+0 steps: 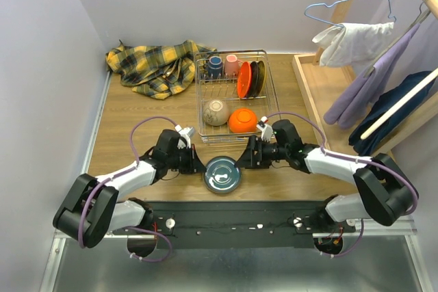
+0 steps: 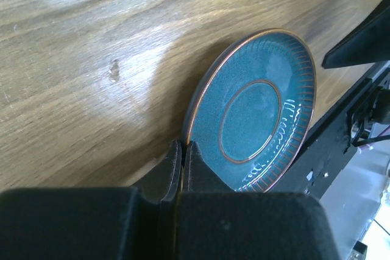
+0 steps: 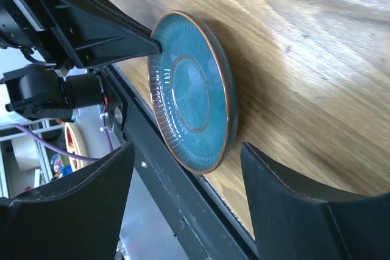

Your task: Load the mixed dishes into the dish rack

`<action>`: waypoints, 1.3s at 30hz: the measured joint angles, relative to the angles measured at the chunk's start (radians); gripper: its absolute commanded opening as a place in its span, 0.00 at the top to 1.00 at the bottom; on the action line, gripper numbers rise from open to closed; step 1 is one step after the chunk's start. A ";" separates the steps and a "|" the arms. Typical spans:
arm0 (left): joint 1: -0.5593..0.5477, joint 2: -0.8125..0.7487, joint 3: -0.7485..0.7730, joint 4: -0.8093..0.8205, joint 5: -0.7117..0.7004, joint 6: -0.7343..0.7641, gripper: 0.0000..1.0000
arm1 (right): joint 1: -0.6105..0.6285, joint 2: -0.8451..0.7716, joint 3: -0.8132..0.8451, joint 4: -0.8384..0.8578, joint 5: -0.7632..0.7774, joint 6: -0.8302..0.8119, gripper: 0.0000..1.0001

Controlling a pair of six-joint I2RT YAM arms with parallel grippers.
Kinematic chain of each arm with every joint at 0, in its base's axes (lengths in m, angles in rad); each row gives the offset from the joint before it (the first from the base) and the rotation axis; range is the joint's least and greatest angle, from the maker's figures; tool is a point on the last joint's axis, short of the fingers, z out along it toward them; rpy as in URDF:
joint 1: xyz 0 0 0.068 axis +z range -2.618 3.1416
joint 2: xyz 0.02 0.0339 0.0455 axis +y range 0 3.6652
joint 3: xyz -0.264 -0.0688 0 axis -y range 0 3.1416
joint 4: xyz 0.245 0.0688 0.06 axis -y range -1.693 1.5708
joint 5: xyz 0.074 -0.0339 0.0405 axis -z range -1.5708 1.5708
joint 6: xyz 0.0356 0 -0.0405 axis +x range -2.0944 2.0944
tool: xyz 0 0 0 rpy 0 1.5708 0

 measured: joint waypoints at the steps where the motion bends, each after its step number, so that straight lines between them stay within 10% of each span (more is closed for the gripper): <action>1: 0.000 -0.006 0.000 -0.002 0.000 0.000 1.00 | 0.004 0.005 0.004 0.000 0.000 0.001 0.24; 14: 0.001 -0.055 0.000 0.003 0.058 -0.005 1.00 | 0.024 0.050 0.023 0.035 0.001 0.001 0.44; 23: 0.016 -0.055 0.000 0.029 0.090 -0.012 1.00 | 0.027 0.077 0.056 0.010 0.001 -0.011 0.78; 27: 0.022 -0.060 0.004 0.018 0.097 0.004 0.88 | 0.027 0.097 0.105 -0.076 0.006 -0.046 0.99; 33: 0.037 -0.118 0.078 -0.109 0.122 0.119 0.50 | 0.027 0.124 0.228 -0.275 0.013 -0.133 0.99; 39: 0.098 -0.184 0.352 -0.384 0.192 0.407 0.44 | 0.035 0.145 0.439 -0.484 0.023 -0.291 0.99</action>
